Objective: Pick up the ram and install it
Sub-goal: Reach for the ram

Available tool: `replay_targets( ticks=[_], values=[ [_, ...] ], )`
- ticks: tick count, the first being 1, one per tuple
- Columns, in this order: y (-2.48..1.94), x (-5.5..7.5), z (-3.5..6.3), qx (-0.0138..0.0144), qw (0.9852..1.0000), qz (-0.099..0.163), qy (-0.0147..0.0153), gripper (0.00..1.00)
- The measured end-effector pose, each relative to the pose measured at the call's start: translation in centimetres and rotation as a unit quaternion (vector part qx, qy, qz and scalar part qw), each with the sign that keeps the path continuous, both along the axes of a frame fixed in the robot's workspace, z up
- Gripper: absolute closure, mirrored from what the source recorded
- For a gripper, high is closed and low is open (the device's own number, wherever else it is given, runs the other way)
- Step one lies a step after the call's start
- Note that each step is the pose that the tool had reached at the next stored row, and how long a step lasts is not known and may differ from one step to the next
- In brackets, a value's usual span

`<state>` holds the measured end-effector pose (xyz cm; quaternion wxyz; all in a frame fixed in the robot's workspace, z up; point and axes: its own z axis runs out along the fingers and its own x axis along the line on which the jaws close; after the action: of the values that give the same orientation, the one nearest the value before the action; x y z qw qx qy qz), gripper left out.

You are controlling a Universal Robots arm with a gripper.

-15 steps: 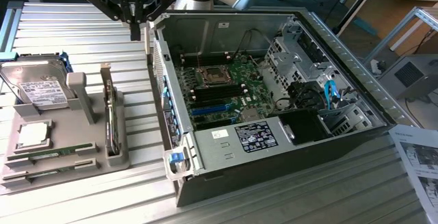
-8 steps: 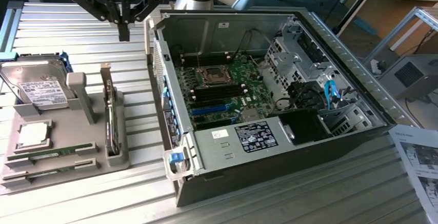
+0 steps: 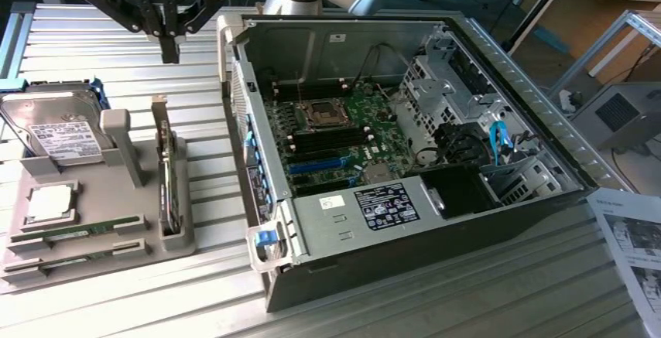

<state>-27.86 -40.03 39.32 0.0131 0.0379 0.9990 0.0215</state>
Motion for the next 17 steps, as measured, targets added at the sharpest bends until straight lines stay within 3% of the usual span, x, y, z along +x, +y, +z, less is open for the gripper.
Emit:
replay_targets(
  ticks=[17],
  values=[
    [-0.35,-6.0,0.00,0.0000,1.0000,0.000,0.0001,0.89]
  ],
)
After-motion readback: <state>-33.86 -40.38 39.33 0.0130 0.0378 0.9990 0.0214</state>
